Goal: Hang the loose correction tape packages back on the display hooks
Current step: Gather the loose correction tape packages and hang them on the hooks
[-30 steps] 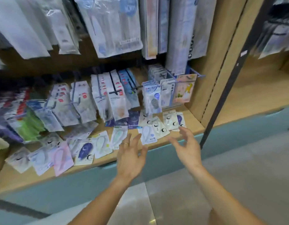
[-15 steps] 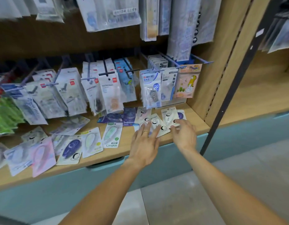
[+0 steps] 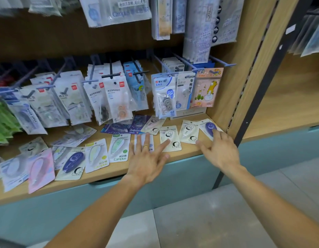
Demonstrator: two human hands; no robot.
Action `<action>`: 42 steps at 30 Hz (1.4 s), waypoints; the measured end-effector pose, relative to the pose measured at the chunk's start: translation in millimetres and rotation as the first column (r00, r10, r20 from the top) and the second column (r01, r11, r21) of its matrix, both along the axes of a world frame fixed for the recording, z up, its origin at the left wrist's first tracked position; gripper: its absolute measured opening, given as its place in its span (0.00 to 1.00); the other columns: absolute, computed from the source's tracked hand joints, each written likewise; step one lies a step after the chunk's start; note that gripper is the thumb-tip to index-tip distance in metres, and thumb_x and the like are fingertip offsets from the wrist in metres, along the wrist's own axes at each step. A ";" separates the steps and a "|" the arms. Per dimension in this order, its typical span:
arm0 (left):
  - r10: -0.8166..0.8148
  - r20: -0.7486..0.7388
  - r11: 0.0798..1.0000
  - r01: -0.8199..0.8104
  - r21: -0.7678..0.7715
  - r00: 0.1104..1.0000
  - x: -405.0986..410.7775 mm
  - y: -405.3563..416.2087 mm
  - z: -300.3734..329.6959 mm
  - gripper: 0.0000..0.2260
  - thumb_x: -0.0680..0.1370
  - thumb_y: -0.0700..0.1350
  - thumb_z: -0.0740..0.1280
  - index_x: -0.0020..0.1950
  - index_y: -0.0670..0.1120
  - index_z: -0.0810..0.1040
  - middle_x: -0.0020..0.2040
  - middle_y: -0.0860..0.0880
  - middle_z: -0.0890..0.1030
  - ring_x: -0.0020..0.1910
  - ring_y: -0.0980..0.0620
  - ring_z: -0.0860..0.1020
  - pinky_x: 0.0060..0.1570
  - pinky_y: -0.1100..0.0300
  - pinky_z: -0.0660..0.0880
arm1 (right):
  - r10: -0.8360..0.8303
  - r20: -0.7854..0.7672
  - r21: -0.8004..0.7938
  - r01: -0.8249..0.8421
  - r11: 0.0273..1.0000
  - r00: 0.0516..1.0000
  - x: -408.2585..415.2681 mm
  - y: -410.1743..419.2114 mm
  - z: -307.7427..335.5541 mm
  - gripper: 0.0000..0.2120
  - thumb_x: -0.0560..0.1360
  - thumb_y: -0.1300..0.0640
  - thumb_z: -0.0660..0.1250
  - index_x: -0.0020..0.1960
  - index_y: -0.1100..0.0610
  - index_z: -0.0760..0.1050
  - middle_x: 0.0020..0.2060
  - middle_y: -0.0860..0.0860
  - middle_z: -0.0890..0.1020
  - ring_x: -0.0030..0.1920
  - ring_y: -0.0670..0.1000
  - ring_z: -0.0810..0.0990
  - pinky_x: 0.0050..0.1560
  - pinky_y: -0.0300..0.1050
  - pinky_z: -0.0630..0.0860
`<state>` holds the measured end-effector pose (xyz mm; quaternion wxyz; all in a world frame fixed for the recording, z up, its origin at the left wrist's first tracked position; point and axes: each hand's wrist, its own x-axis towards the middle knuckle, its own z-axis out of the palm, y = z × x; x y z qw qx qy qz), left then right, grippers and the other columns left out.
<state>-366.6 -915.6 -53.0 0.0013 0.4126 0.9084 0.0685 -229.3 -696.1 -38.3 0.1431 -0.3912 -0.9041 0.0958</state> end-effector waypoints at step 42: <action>-0.397 0.860 0.251 -0.864 0.437 0.320 48.3 12.6 8.9 0.12 0.76 0.43 0.78 0.57 0.41 0.81 0.58 0.43 0.86 0.58 0.43 0.85 0.63 0.42 0.81 | -0.542 -0.589 -0.808 -0.441 0.390 0.600 -15.7 -101.6 -4.7 0.22 0.70 0.73 0.76 0.62 0.64 0.78 0.54 0.59 0.85 0.51 0.52 0.84 0.55 0.45 0.81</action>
